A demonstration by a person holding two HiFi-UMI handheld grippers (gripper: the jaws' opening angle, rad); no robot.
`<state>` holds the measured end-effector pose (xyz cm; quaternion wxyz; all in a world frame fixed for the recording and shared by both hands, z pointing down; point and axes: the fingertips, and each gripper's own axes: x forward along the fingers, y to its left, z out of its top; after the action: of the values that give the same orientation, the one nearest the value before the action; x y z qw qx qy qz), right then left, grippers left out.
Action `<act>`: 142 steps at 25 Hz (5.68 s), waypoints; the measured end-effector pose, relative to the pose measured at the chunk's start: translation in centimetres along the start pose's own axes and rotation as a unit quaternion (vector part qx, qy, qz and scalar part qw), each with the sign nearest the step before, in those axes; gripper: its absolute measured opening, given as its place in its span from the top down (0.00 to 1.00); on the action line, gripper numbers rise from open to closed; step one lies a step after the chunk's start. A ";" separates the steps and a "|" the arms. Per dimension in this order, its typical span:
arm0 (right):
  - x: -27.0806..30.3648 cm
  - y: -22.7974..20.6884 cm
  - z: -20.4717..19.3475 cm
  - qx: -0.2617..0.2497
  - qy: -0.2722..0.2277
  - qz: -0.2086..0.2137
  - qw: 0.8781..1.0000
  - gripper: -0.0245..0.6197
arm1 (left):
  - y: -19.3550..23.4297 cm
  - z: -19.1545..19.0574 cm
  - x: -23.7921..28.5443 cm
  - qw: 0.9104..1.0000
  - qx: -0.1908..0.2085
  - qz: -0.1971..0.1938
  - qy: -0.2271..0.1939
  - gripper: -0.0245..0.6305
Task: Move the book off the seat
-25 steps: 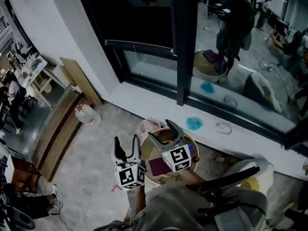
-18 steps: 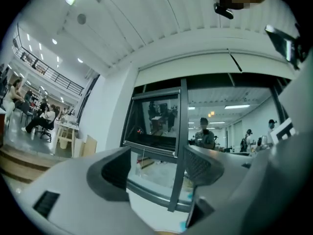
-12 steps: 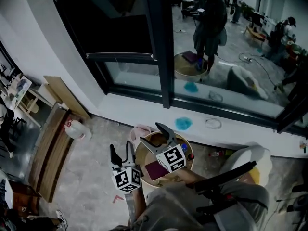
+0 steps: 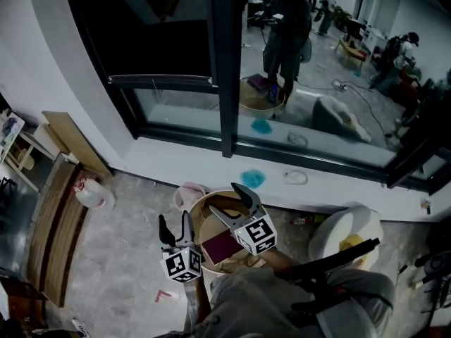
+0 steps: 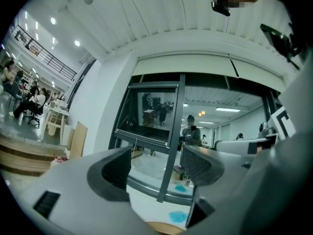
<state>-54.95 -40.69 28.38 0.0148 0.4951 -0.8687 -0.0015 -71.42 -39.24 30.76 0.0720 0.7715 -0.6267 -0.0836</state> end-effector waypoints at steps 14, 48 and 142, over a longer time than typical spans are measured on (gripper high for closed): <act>-6.2 -4.9 -3.5 0.005 0.064 -0.175 0.982 0.39 | -5.2 -5.5 6.8 0.982 -0.013 -0.181 0.053 0.45; -64.0 -20.7 -4.9 0.075 -0.074 -0.507 0.856 0.39 | -59.8 -13.4 -15.3 0.866 0.048 -0.481 0.124 0.45; -101.1 -58.7 -19.1 0.158 0.016 -0.590 0.792 0.39 | -111.4 -37.2 -18.3 0.813 0.086 -0.534 0.217 0.45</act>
<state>47.55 16.56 44.05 -0.0533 0.9068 -0.3958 0.1351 39.47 1.65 43.71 0.0832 0.9859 -0.0889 0.1148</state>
